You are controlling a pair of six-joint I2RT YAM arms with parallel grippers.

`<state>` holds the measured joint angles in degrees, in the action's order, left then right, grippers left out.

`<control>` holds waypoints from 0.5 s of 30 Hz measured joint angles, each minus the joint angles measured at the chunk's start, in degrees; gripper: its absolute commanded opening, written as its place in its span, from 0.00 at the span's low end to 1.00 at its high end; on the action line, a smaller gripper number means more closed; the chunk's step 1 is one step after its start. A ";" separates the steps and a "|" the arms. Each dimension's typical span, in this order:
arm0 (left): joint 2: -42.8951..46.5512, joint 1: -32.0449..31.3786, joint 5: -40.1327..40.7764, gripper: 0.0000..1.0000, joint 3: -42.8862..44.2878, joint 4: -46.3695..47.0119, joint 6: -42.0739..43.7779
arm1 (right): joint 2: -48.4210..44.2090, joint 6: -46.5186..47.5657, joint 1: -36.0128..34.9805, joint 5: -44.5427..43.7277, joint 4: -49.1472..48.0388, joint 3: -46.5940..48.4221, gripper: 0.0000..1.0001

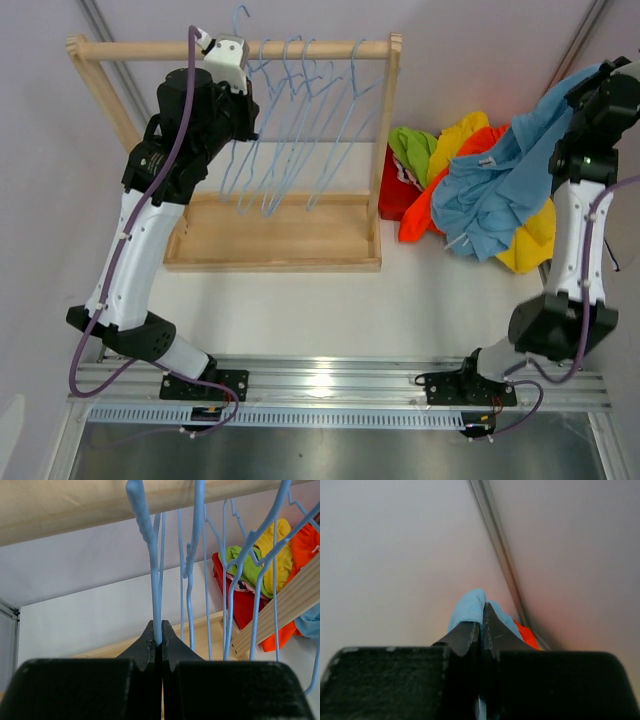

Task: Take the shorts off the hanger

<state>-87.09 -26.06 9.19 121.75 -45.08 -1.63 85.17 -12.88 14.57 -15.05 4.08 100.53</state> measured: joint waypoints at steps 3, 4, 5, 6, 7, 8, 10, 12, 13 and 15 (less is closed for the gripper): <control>0.00 0.00 -0.52 0.00 -0.07 0.00 -0.42 | 15.17 -8.13 2.43 6.80 -0.74 10.36 0.42; 0.00 0.00 -0.55 0.00 -0.07 -0.02 -0.57 | 20.92 -10.16 2.67 9.31 0.81 15.82 0.64; 0.00 0.00 -0.57 0.00 -0.07 0.02 -0.70 | 25.51 -11.41 2.73 11.30 2.03 20.17 0.68; 0.00 0.00 -0.57 0.00 -0.09 0.02 -0.90 | 31.21 -12.59 2.58 13.05 4.94 25.20 0.72; 0.00 0.00 -0.57 0.00 -0.15 -0.02 -0.96 | 36.35 -13.60 2.19 14.47 8.28 29.86 0.81; 0.00 0.00 -0.57 0.00 -0.15 0.00 -0.96 | 40.22 -14.45 1.60 15.32 11.41 32.41 0.82; 0.00 0.00 -0.57 0.00 -0.15 -0.02 -0.96 | 43.39 -14.56 0.11 16.02 16.94 31.80 0.95; 0.00 0.00 -0.55 0.00 -0.11 -0.11 -0.96 | 42.36 -14.88 -1.99 16.24 18.23 23.21 0.99; -0.07 0.00 -0.55 0.00 0.04 -0.39 -0.96 | 40.33 -15.06 -3.02 16.46 18.01 17.31 0.99; -0.37 0.00 -0.55 0.00 0.63 -0.85 -1.01 | 34.95 -15.80 -4.92 17.11 15.19 4.37 0.99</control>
<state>-87.46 -26.06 8.64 122.39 -45.93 -2.63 120.11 -28.69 9.65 2.07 19.27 104.90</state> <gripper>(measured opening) 0.039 0.991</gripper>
